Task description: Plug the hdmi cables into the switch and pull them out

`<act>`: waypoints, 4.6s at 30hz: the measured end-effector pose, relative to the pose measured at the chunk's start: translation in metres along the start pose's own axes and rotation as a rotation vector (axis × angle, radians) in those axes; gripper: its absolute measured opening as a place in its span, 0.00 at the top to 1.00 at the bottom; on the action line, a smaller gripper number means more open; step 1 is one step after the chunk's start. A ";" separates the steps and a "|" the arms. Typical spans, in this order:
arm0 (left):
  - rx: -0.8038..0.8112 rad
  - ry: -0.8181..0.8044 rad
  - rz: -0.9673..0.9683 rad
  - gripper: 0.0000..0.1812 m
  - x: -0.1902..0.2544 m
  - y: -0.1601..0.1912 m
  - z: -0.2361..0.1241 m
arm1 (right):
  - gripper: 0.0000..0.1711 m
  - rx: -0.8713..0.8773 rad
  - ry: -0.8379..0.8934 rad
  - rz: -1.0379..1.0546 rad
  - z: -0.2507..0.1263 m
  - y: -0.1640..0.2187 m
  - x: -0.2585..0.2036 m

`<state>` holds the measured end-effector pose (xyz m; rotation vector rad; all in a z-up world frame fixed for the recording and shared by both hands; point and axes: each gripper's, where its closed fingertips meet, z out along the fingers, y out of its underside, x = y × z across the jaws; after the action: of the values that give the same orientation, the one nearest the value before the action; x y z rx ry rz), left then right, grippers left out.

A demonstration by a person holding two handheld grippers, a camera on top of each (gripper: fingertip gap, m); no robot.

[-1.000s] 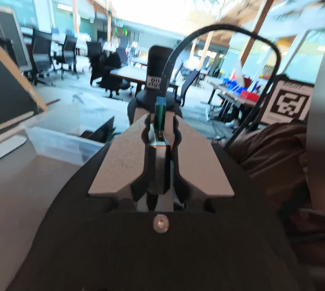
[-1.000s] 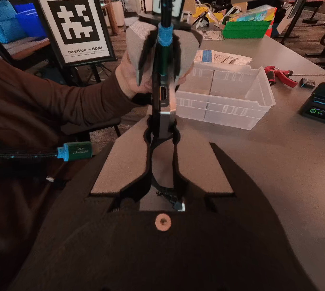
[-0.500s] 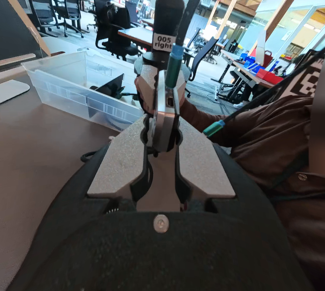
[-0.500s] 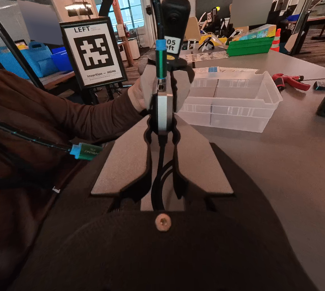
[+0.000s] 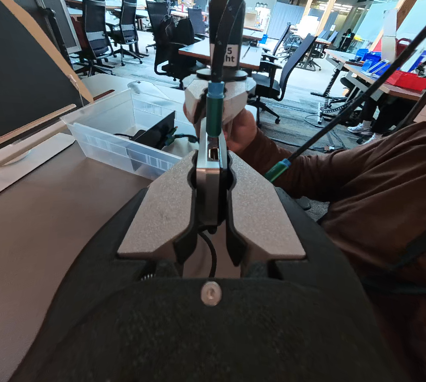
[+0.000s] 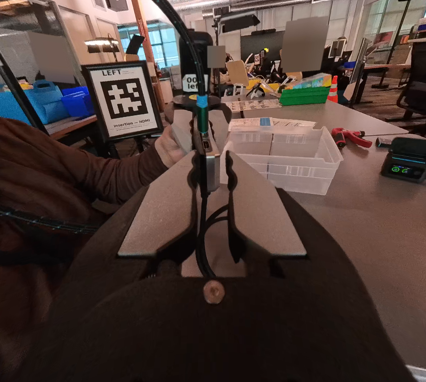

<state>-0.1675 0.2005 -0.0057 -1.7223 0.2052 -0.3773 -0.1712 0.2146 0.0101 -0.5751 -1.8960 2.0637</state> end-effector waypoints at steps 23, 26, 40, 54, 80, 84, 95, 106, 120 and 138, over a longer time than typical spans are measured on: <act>0.009 0.041 0.010 0.89 0.013 0.002 0.041 | 0.95 0.028 -0.038 -0.078 -0.004 -0.004 -0.015; 0.044 0.026 -0.007 0.89 0.011 0.003 0.042 | 0.96 0.021 -0.003 -0.099 -0.004 -0.001 -0.011; 0.213 -0.048 -0.198 0.89 -0.026 0.020 0.013 | 0.96 0.106 0.420 -0.097 -0.092 -0.045 0.035; 0.222 -0.125 -0.072 0.90 -0.030 0.004 -0.026 | 0.96 -0.792 1.573 -0.822 -0.273 -0.065 0.099; 0.196 -0.025 -0.072 0.90 -0.013 0.006 -0.018 | 0.68 -1.161 0.624 -0.008 -0.210 0.101 0.105; 0.190 -0.008 -0.077 0.90 -0.010 0.008 -0.014 | 0.61 -0.735 0.280 0.006 -0.111 0.055 0.037; 0.086 0.032 -0.066 0.89 0.005 0.023 0.000 | 0.87 -0.679 -0.015 0.028 0.026 0.069 -0.016; 0.130 -0.324 0.002 1.00 -0.032 -0.011 -0.108 | 0.91 -0.718 0.247 -0.099 0.007 -0.012 0.039; 0.127 -0.384 0.044 1.00 -0.027 -0.014 -0.142 | 0.90 -0.572 0.814 -0.132 -0.159 -0.164 0.136; 0.093 -0.405 -0.016 0.94 -0.041 -0.002 -0.143 | 0.88 -0.838 0.720 0.206 -0.179 0.022 0.234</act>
<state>-0.2577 0.0831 0.0118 -1.6706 -0.1187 -0.0436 -0.2921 0.4782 -0.0455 -1.4919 -2.1651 0.8127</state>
